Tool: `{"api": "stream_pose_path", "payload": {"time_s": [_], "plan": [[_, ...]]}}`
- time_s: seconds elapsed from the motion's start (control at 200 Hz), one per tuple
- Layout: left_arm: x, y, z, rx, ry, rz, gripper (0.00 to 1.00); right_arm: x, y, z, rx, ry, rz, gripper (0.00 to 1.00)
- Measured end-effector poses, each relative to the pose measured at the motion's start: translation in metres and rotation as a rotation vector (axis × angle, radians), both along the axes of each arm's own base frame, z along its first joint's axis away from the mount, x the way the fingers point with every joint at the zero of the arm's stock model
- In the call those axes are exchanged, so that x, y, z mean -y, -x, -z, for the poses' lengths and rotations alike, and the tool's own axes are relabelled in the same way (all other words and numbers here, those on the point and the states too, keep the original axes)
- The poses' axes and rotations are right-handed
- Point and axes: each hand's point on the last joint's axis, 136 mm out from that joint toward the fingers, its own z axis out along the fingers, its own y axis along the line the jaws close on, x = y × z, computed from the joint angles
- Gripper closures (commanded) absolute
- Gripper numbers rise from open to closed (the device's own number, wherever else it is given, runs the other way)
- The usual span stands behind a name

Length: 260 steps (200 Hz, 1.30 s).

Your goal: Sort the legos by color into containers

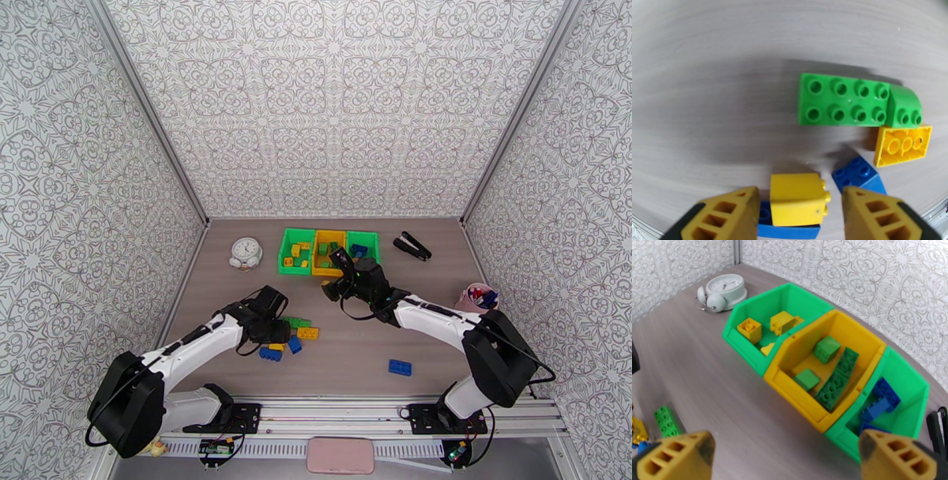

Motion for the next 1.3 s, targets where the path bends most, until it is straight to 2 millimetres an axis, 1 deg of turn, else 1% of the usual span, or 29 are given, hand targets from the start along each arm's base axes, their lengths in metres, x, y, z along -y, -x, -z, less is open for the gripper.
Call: {"api": "stream_pose_path", "payload": {"time_s": [0.32,0.45,0.595,0.8,0.98,1.05,1.18,1.3], "plan": [[-0.001,0.010,0.009,-0.022,-0.019,0.029,0.42,0.000,0.000,0.000,0.001,0.000,0.002,0.00],[-0.004,0.015,0.015,-0.038,-0.031,0.041,0.39,0.000,-0.001,-0.002,0.007,-0.005,0.002,0.00],[-0.003,0.015,0.015,-0.038,-0.031,0.047,0.38,-0.001,-0.001,-0.005,0.016,-0.011,0.002,0.00],[-0.004,0.016,0.018,-0.049,-0.040,0.046,0.37,0.004,0.003,-0.015,0.045,-0.024,0.001,0.00],[-0.005,0.018,0.025,-0.075,-0.056,0.046,0.38,0.005,0.003,-0.014,0.048,-0.021,0.005,0.00],[-0.005,0.017,0.027,-0.079,-0.058,0.046,0.39,0.006,0.004,-0.013,0.047,-0.020,0.005,0.00],[-0.005,0.017,0.033,-0.093,-0.069,0.050,0.46,0.006,0.004,-0.012,0.046,-0.019,0.006,0.00],[-0.004,0.016,0.036,-0.102,-0.076,0.057,0.57,0.006,0.004,-0.012,0.046,-0.019,0.008,0.00]]}}
